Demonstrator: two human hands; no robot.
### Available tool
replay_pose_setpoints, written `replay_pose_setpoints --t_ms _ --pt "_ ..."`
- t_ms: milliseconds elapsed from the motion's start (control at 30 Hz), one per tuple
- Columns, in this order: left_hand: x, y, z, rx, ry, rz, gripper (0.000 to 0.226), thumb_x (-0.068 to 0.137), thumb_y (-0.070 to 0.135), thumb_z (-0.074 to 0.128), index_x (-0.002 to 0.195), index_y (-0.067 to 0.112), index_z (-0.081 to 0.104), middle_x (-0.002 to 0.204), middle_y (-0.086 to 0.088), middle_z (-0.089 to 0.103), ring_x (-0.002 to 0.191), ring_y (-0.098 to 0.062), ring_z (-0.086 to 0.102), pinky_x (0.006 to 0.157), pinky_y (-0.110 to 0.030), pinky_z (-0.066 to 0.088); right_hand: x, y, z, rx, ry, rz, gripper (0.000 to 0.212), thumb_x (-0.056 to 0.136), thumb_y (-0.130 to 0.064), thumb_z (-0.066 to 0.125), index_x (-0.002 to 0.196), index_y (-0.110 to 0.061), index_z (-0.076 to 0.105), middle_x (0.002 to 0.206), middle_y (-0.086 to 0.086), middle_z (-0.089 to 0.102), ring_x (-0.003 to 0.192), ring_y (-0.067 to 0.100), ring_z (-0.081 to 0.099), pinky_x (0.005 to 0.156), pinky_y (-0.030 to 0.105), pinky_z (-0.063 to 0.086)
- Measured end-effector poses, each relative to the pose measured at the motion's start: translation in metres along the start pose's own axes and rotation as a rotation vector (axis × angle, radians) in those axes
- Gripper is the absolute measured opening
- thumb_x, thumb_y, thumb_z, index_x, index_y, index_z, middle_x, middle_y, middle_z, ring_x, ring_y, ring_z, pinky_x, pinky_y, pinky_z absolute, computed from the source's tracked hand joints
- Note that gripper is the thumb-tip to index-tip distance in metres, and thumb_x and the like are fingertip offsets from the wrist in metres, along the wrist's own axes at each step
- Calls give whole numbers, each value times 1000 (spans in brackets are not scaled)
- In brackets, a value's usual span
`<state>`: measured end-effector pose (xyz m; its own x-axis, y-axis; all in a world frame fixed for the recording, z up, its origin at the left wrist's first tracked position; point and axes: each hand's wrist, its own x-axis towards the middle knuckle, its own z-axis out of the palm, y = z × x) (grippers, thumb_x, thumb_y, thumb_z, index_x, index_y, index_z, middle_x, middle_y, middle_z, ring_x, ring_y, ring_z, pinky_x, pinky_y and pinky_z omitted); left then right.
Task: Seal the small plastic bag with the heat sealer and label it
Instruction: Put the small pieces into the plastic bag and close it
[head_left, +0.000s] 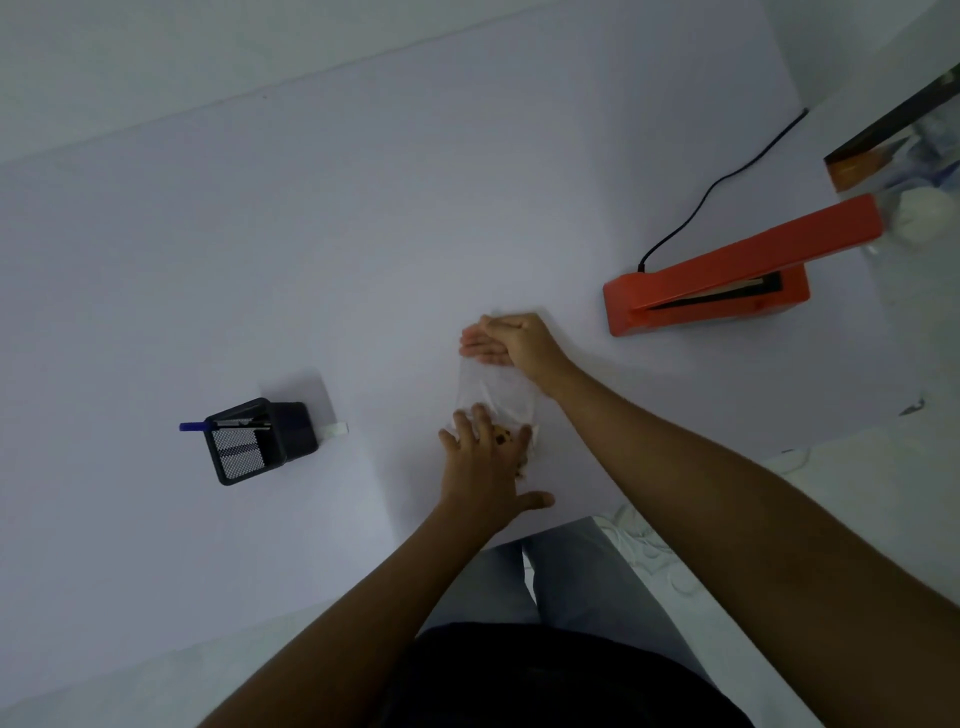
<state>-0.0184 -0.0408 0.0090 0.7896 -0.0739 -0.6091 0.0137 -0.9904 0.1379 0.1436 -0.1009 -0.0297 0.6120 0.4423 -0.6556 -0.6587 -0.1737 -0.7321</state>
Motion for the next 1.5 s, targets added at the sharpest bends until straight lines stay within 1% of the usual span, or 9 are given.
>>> replay_pose_setpoints --t_ms 233,500,733,967,1100,1200,1300,1400,1500 --pt "-3 1 -2 11 -3 -1 102 69 89 41 151 35 15 156 -27 12 138 -52 17 109 -66 23 16 -16 -7 85 46 -57 40 104 -27 48 113 4 70 109 18 75 105 25 73 101 40 54" --pt "0 0 2 3 22 -6 99 70 89 40 150 36 18 155 -28 14 139 -51 18 108 -65 24 -46 25 -14 155 72 -17 38 106 -23 44 108 4 71 106 22 75 104 33 72 99 44 54" --pt "2 0 3 10 11 -11 99 71 88 39 151 35 16 156 -27 13 140 -51 16 108 -65 25 -61 47 -15 96 24 64 41 108 -23 40 117 6 67 110 21 74 103 29 73 93 37 57" --pt "4 0 1 15 -33 -21 97 71 89 38 151 39 14 157 -25 10 140 -51 13 109 -66 23 -23 9 -39 102 150 -44 38 106 -23 44 114 5 68 110 20 74 102 27 74 92 33 58" --pt "2 1 1 20 -60 -24 97 71 89 38 151 40 13 158 -23 8 141 -50 11 110 -66 21 -17 2 -41 -35 274 -167 28 102 -10 49 115 4 69 112 20 73 106 29 70 97 39 54" --pt "2 1 1 10 -55 -27 96 71 89 39 150 40 14 158 -21 10 141 -51 12 110 -66 21 -28 7 -38 -425 410 -306 26 98 -9 55 119 -3 70 118 10 72 111 20 66 102 34 51" --pt "4 0 3 -10 -37 -30 96 70 90 39 149 41 17 158 -21 12 140 -50 13 109 -66 22 -48 20 -31 -662 369 -239 38 96 -14 59 133 -8 60 132 7 65 121 18 60 105 28 45" --pt "5 -1 5 1 -16 -19 97 69 90 39 150 39 19 157 -22 14 139 -49 16 108 -64 26 -59 28 -19 -618 322 -148 48 90 -16 68 137 -10 56 128 4 65 110 14 60 95 22 46" --pt "5 -1 1 15 -36 -15 98 70 90 38 151 38 21 158 -22 13 140 -49 16 108 -64 26 -59 33 -8 -417 301 -34 60 82 -14 79 136 -13 54 111 2 68 99 16 64 92 26 53"
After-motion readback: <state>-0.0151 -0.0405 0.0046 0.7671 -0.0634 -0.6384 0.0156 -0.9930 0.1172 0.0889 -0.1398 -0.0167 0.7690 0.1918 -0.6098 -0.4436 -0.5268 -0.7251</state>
